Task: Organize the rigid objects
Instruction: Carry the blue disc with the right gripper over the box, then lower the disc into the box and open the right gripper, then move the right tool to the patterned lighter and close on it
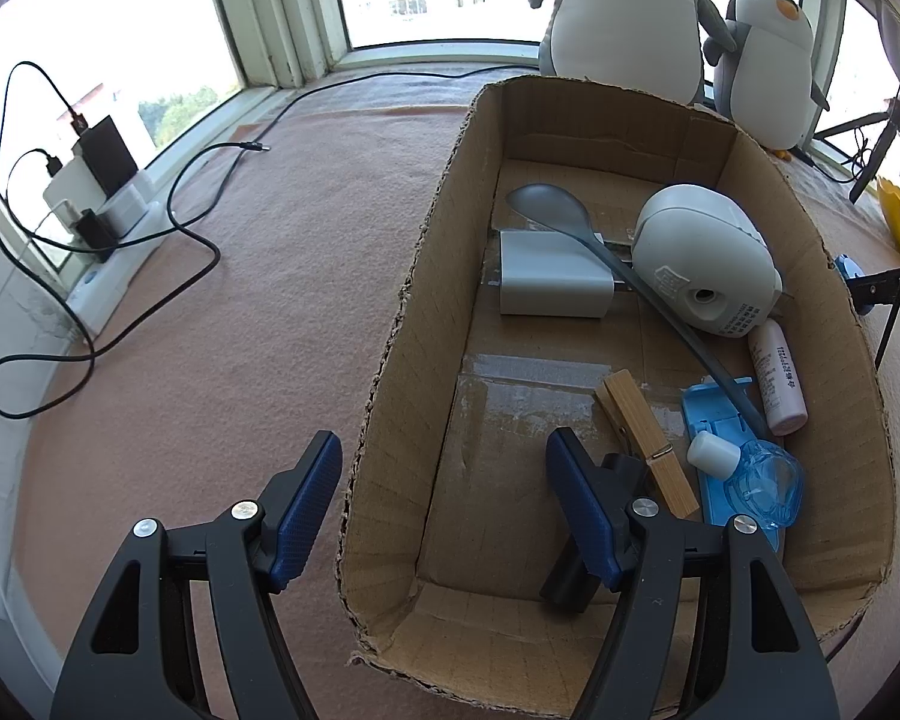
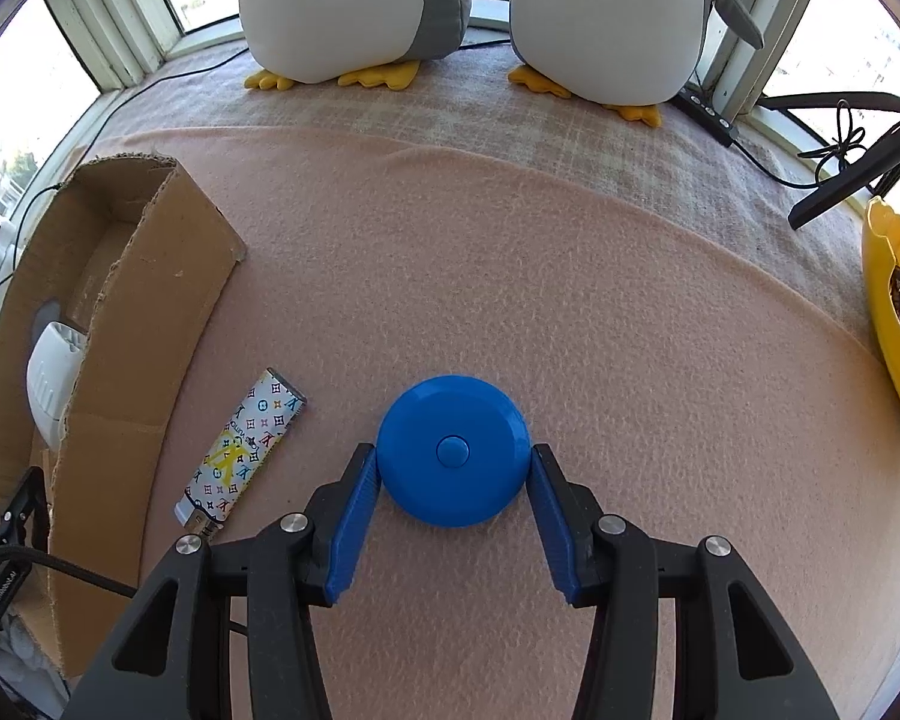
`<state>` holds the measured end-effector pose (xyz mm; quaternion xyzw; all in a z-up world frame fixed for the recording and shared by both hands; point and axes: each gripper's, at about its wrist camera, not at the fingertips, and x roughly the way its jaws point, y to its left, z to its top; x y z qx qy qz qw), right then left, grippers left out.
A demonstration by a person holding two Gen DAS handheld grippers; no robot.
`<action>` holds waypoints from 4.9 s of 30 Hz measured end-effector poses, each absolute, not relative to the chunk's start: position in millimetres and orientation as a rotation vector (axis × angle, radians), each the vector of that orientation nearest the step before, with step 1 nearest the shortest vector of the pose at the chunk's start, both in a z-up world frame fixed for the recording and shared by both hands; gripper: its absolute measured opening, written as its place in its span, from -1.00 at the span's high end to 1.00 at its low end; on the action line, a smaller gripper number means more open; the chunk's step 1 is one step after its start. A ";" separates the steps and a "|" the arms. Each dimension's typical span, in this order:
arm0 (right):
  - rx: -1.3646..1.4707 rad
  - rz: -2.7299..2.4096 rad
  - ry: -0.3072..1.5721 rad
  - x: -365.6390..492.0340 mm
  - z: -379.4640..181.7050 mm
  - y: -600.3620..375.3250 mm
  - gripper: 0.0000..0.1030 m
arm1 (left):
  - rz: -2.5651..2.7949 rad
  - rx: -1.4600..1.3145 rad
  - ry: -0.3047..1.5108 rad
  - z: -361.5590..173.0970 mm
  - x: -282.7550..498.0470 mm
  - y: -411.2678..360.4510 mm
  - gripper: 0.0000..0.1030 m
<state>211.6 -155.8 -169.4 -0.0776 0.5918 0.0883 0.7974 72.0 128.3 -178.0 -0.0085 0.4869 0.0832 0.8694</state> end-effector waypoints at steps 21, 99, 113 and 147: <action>-0.132 0.375 1.077 203.9 -90.0 -75.2 0.11 | 0.175 -0.021 1.018 -178.3 71.7 126.3 -0.39; 0.166 0.255 1.339 200.7 -150.8 -120.2 0.21 | 0.172 -0.023 1.014 -180.1 73.1 124.2 -0.39; 0.127 0.226 1.390 205.7 -178.2 -95.5 0.26 | 0.171 -0.023 1.014 -180.2 72.8 124.3 -0.39; -0.114 0.215 1.317 175.5 -176.7 -119.5 0.60 | 0.172 -0.027 1.013 -181.2 73.0 123.5 -0.39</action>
